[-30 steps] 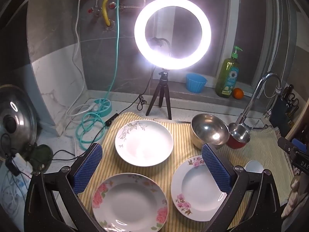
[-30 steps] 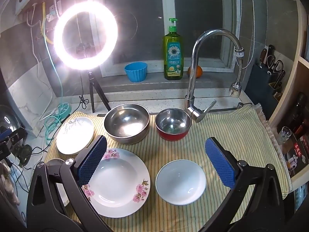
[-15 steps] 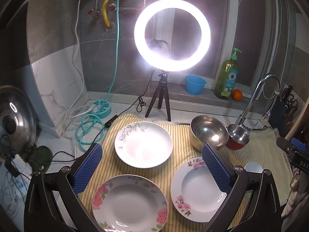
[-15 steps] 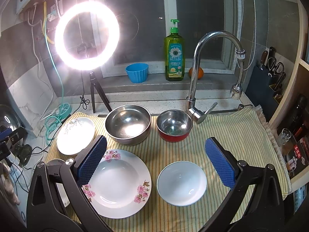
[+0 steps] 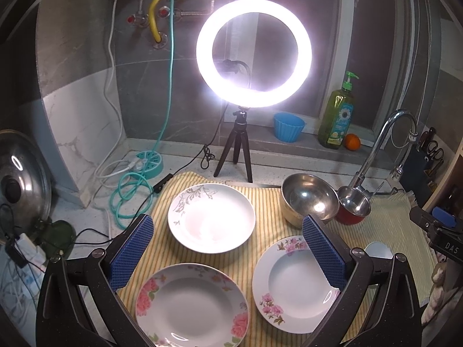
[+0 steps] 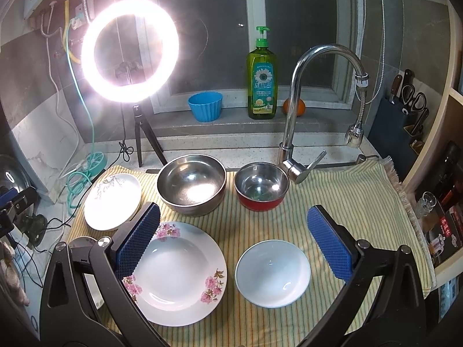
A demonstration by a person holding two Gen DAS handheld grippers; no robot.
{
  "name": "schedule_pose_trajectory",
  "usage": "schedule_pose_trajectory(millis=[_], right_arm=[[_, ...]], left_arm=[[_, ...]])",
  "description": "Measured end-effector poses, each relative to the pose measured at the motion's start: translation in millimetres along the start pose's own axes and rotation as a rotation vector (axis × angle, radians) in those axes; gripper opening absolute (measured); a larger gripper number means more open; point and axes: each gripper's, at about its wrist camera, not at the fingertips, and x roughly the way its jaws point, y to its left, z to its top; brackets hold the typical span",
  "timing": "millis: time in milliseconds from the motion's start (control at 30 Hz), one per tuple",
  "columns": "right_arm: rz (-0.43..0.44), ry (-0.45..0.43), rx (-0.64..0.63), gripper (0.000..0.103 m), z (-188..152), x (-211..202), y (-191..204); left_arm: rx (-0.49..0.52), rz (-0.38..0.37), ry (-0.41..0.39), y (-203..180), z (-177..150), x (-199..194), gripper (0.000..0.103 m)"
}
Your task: Organize plates and bowls
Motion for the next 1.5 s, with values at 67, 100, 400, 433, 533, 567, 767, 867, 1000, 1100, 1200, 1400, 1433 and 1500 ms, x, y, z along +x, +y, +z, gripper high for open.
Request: schedule_pose_trajectory(millis=[67,100,400,433,533,567,767,867,1000,1100,1200,1400,1433,1500], right_arm=[[-0.001,0.0,-0.001,0.103,0.1,0.3,0.3],[-0.002,0.002,-0.001,0.103,0.1,0.5,0.2],[0.001,0.005,0.005,0.103,-0.8,3.1,-1.2],[0.0,0.006,0.003,0.103,-0.7,3.3,-1.0],[0.0,0.007,0.004,0.103,-0.6,3.9,-1.1],[0.0,0.007,0.004,0.103,-1.2,4.1,-1.2],[0.0,0.01,0.004,0.103,-1.4,5.4,-0.1],[0.0,0.011,0.005,0.103,-1.5,5.5,-0.3],[0.001,0.011,0.005,0.103,-1.7,5.6,-1.0],[-0.001,0.013,0.006,0.103,-3.2,6.6,0.5],[0.0,0.014,0.006,0.103,-3.2,6.7,0.1],[-0.003,0.014,0.008,0.103,-6.1,8.0,0.3],[-0.004,0.015,0.009,0.103,-6.6,8.8,0.0],[-0.003,0.016,0.01,0.103,-7.6,9.2,-0.2]], left_arm=[[0.002,-0.002,0.006,-1.1,0.2,1.9,0.102],[0.002,-0.002,0.008,-1.6,0.1,2.7,0.102],[0.004,-0.003,-0.001,-3.0,0.2,3.1,0.102],[0.004,-0.003,-0.002,-2.7,0.4,3.5,0.102],[0.004,-0.005,-0.001,-2.5,0.5,4.0,0.102],[0.005,-0.005,-0.001,-2.4,0.6,4.2,0.102],[0.003,-0.006,0.0,-2.5,0.6,4.4,0.102],[0.004,-0.006,-0.001,-3.1,0.4,4.2,0.102],[0.005,-0.008,0.001,-3.7,0.7,5.3,0.102],[0.008,-0.012,0.001,-5.3,1.0,6.7,0.102],[0.009,-0.016,0.003,-5.9,0.5,7.4,0.102],[0.011,-0.021,0.002,-6.9,1.2,8.8,0.102],[0.012,-0.022,0.003,-7.5,1.2,9.6,0.102],[0.014,-0.025,0.006,-8.2,0.8,11.1,0.102]])
